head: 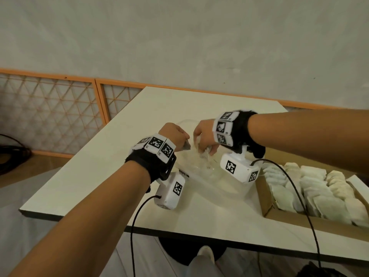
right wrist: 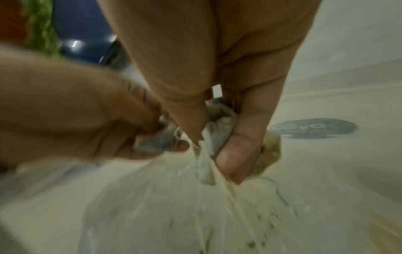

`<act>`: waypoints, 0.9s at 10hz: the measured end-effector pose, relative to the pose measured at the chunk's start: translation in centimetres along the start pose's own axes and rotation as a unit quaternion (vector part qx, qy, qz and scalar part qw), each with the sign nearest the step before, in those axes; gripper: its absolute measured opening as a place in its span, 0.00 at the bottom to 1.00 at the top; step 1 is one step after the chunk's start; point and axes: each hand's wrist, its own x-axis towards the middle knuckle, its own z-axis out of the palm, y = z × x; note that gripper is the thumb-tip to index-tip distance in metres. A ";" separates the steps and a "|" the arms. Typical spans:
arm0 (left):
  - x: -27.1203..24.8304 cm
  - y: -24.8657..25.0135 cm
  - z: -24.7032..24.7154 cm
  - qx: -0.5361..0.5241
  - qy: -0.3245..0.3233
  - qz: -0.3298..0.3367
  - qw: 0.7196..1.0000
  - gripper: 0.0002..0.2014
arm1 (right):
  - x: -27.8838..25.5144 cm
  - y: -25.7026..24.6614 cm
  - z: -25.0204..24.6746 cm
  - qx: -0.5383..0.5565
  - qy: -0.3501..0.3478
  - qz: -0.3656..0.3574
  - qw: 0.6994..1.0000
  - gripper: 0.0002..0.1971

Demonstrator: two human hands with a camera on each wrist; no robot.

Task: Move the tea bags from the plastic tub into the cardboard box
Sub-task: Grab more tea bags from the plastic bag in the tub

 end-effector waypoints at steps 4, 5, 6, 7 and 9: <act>0.2 2.9 1.3 -0.306 -0.172 -0.039 0.935 0.29 | -2.2 0.3 -2.3 0.319 0.047 -0.050 0.945 0.16; 0.3 3.2 1.6 -0.405 -0.136 -0.055 0.903 0.22 | -3.6 0.2 -2.9 0.270 0.002 -0.024 0.963 0.17; -0.1 3.5 1.2 -0.413 -0.081 -0.067 0.905 0.12 | -4.7 1.2 -4.0 0.264 0.031 -0.073 0.961 0.21; -0.1 3.2 0.9 -0.424 -0.064 -0.076 0.900 0.10 | -6.9 2.2 -4.4 0.333 0.078 -0.064 0.937 0.21; 0.5 1.2 -0.5 -0.490 -0.083 -0.102 0.862 0.13 | -8.0 4.7 1.9 0.041 -0.068 -0.104 0.991 0.22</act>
